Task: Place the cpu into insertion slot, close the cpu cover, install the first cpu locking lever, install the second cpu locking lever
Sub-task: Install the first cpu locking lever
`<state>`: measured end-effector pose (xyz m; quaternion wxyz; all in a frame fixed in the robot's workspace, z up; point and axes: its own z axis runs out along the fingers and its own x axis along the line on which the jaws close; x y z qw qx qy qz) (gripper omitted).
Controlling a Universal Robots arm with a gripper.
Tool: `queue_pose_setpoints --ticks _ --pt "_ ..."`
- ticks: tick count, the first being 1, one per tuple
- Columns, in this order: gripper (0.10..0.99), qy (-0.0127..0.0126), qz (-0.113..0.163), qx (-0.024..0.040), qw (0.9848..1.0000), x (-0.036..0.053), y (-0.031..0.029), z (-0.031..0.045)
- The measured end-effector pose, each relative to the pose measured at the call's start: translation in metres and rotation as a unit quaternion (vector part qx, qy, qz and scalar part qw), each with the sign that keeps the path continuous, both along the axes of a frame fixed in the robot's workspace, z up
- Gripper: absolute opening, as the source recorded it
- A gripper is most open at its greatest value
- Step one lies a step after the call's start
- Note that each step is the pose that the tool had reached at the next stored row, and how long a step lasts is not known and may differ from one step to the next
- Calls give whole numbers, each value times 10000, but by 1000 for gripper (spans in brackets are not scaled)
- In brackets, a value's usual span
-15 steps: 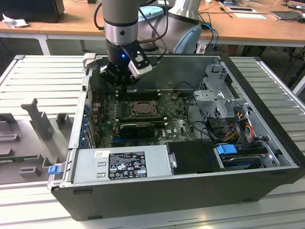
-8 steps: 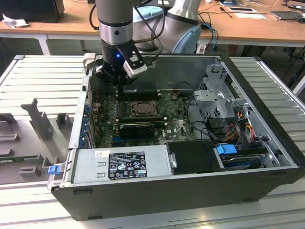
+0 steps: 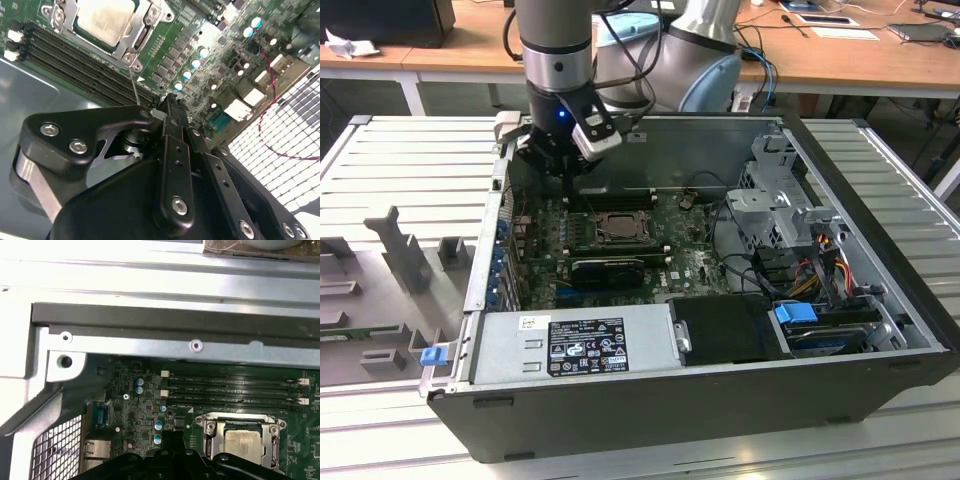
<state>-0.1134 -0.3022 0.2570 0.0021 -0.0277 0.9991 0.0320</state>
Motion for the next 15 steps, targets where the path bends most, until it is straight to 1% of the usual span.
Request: queue_pose_setpoints --ticks 4,5,8,11,15 --pt "106 0 -1 0 10000 0 88 -26" --pt "106 0 0 0 10000 5 96 -32" --pt "106 0 0 0 10000 20 96 -33" --pt "106 0 0 0 10000 98 96 -33" --pt "106 0 -1 -1 10000 168 96 -35"
